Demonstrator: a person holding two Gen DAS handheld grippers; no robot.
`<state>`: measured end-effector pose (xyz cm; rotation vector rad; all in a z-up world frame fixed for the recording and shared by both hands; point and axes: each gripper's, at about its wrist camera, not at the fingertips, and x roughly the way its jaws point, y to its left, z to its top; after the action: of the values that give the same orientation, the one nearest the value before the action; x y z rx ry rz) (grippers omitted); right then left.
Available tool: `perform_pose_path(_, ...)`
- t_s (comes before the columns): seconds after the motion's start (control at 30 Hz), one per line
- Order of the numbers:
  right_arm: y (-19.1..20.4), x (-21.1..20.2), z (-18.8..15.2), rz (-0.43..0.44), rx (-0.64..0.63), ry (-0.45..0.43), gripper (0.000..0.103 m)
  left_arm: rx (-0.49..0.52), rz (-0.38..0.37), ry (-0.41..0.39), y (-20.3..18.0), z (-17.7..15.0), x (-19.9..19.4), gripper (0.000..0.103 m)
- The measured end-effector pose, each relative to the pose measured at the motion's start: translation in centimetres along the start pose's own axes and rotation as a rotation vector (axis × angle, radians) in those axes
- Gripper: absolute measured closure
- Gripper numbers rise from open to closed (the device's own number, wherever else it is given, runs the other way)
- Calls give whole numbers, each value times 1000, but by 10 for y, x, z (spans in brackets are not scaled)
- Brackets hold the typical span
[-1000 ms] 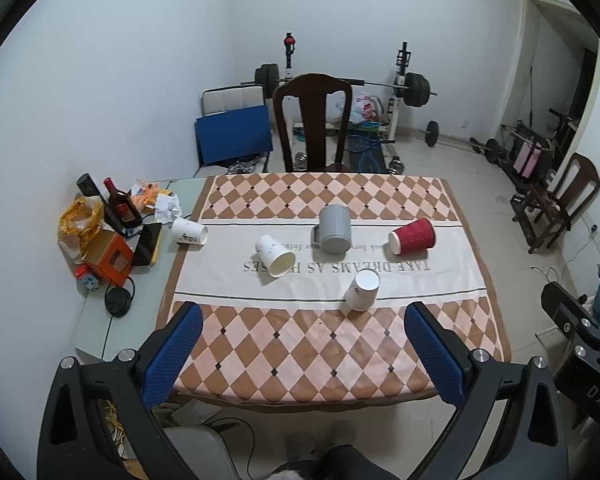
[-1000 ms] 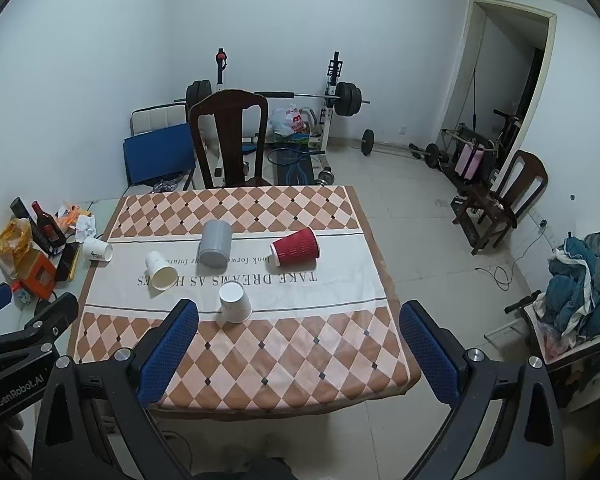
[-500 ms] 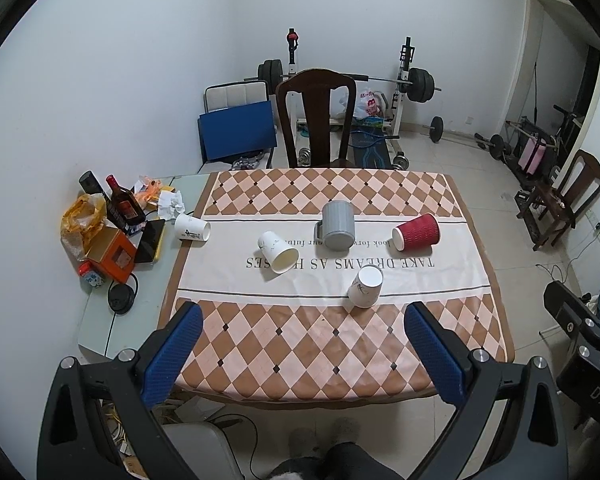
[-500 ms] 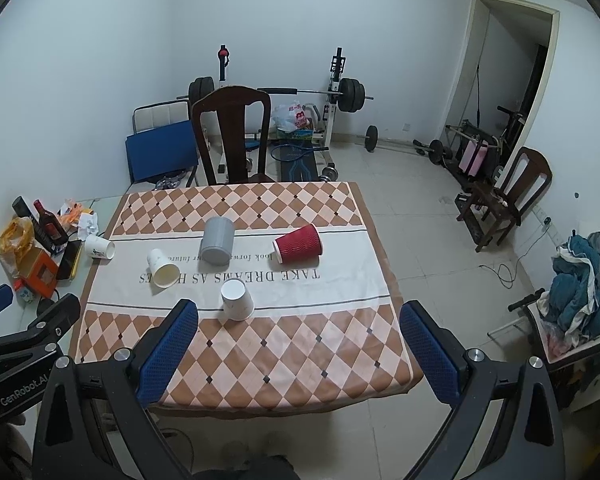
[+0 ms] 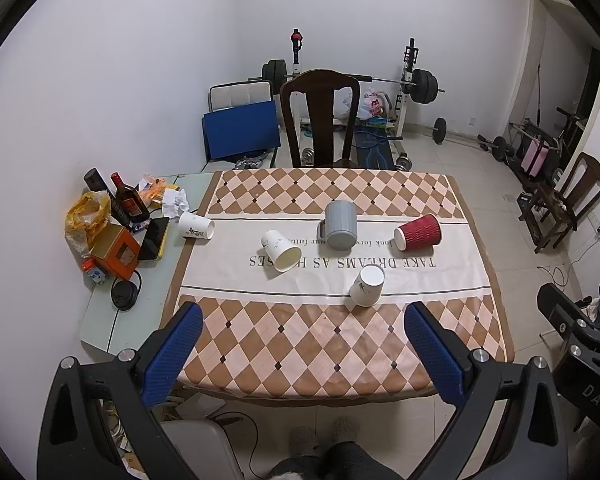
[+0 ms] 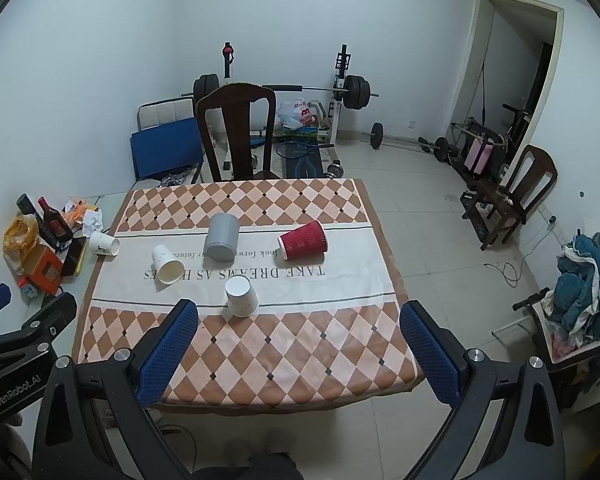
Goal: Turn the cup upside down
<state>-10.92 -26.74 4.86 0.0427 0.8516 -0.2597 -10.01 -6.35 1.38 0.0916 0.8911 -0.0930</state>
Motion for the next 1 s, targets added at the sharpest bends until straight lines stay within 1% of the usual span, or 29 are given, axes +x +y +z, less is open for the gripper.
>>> perform_pose_path(1.0,6,-2,0,9,-1,3,1,4,-4,0,5,-3,-1,0)
